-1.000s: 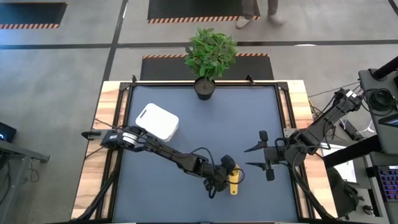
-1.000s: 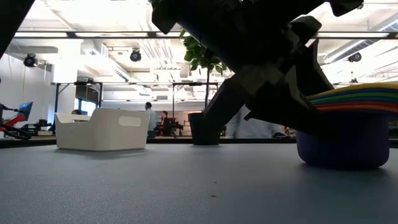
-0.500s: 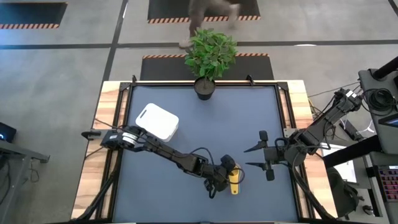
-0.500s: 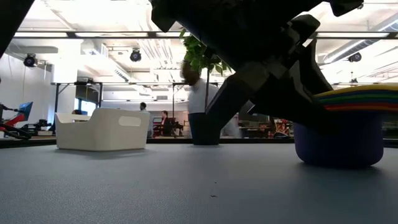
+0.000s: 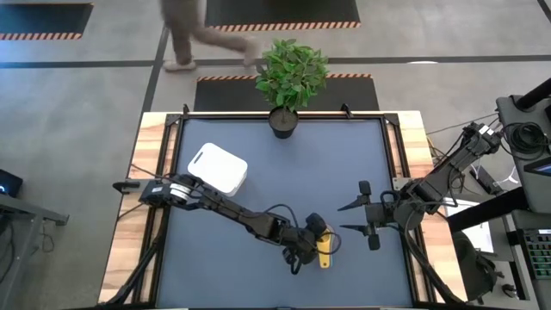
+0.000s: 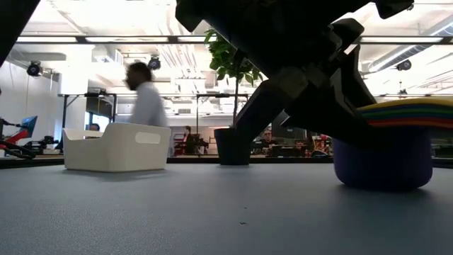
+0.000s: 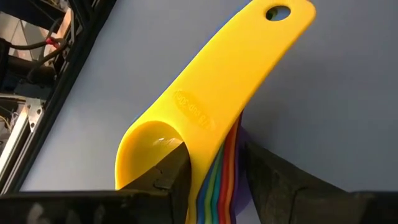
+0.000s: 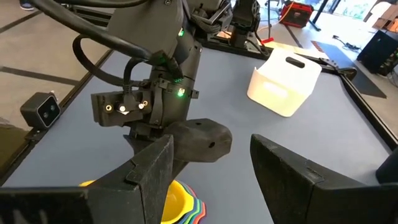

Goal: Nest measuring cups in basket
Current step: Put the measuring cups into the white bin

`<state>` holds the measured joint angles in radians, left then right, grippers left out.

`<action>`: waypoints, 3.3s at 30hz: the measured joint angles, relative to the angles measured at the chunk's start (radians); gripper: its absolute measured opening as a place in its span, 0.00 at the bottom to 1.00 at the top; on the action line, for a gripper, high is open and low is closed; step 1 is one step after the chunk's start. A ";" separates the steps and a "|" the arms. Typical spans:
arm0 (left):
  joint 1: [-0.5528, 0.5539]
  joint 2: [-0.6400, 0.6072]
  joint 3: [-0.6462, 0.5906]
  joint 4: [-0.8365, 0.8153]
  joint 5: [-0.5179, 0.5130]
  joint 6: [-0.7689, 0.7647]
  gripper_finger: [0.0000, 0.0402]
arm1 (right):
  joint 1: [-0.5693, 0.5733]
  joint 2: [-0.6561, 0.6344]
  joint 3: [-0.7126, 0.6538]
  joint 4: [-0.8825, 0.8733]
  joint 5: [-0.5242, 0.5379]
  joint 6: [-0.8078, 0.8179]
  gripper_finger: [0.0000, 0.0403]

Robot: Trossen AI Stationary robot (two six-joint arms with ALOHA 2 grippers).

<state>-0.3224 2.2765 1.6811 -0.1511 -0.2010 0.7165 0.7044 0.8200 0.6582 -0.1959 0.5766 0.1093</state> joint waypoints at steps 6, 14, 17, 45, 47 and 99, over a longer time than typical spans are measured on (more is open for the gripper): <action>-0.001 0.000 0.005 -0.007 -0.017 -0.002 0.29 | 0.000 0.000 0.000 0.000 -0.007 0.003 0.50; 0.000 -0.011 0.005 -0.020 -0.029 -0.028 0.28 | 0.000 0.000 0.000 0.000 -0.008 0.003 0.50; 0.000 -0.013 0.005 -0.026 -0.029 -0.035 0.28 | 0.000 0.000 0.000 -0.001 -0.008 0.003 0.50; 0.004 -0.058 -0.007 -0.104 -0.013 -0.185 0.28 | 0.007 -0.002 0.003 0.000 -0.008 -0.007 0.50; 0.005 -0.054 -0.007 -0.104 -0.010 -0.198 0.28 | 0.007 -0.002 0.003 0.000 -0.008 -0.009 0.50; 0.016 -0.045 -0.085 0.022 -0.023 -0.209 0.24 | 0.007 -0.002 0.003 0.000 0.002 -0.015 0.50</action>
<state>-0.3065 2.2318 1.5963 -0.1288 -0.2237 0.5071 0.7113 0.8181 0.6609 -0.1955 0.5781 0.0944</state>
